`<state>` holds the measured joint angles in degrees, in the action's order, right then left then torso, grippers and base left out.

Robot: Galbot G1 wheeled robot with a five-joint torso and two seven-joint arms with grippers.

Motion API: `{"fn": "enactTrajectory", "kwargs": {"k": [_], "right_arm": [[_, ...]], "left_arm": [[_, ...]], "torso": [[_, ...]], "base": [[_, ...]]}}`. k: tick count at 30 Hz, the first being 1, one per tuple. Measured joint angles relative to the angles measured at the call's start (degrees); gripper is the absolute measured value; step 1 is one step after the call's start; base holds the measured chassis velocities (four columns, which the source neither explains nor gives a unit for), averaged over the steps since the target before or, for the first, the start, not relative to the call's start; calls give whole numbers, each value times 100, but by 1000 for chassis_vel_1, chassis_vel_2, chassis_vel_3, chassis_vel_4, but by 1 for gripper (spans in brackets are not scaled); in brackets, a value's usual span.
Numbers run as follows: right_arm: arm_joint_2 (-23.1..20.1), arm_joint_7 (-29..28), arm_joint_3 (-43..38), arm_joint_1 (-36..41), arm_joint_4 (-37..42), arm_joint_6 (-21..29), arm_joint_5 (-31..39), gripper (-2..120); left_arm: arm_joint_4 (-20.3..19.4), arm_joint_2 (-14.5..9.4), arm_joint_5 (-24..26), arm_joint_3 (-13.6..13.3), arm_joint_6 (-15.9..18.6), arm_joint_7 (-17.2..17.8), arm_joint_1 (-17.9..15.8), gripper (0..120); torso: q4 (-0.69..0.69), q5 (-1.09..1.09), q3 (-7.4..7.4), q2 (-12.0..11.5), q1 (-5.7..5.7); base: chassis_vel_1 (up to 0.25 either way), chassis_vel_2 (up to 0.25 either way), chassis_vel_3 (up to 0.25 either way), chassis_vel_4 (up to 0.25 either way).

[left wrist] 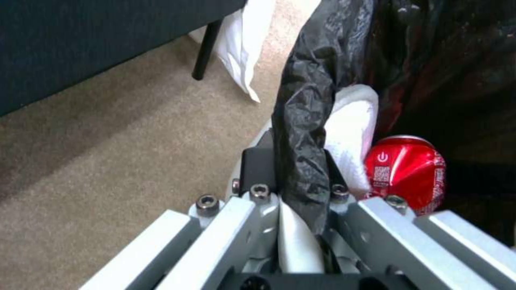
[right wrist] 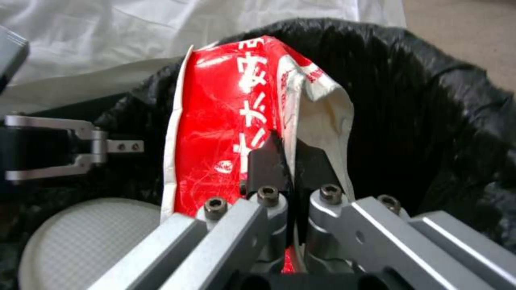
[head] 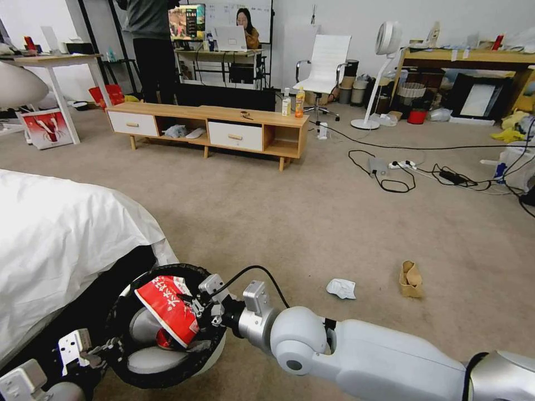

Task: Pick up the trash bin and place the garbage on the floor into it.

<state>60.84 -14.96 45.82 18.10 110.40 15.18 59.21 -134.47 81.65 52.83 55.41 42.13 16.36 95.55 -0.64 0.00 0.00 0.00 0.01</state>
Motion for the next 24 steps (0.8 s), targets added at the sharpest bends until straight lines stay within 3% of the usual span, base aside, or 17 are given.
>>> {"fn": "enactTrajectory", "kwargs": {"k": [11,14,16,23,24], "right_arm": [[61,16,62,107,-202,-50,-103,0],[42,16,75,140,-220,-55,-144,9],[-13,18,79,160,-214,-69,-190,31],[-67,20,56,163,-167,-73,-204,50],[-88,20,33,162,-146,-74,-206,60]], "left_arm": [[54,1,-9,-34,0,-4,-39,2],[88,1,-16,-51,0,-4,-62,2],[129,-4,-25,-57,0,-4,-91,2],[158,-13,-26,-58,0,-4,-110,2],[173,-15,-26,-60,0,-4,-123,2]], "torso": [[0,0,0,0,0],[0,0,0,-1,0],[0,0,0,0,0],[0,0,0,0,0],[0,1,0,0,0]], "base": [[0,0,0,0],[0,0,0,0],[0,0,0,0],[0,0,0,0],[0,0,0,0]]}}
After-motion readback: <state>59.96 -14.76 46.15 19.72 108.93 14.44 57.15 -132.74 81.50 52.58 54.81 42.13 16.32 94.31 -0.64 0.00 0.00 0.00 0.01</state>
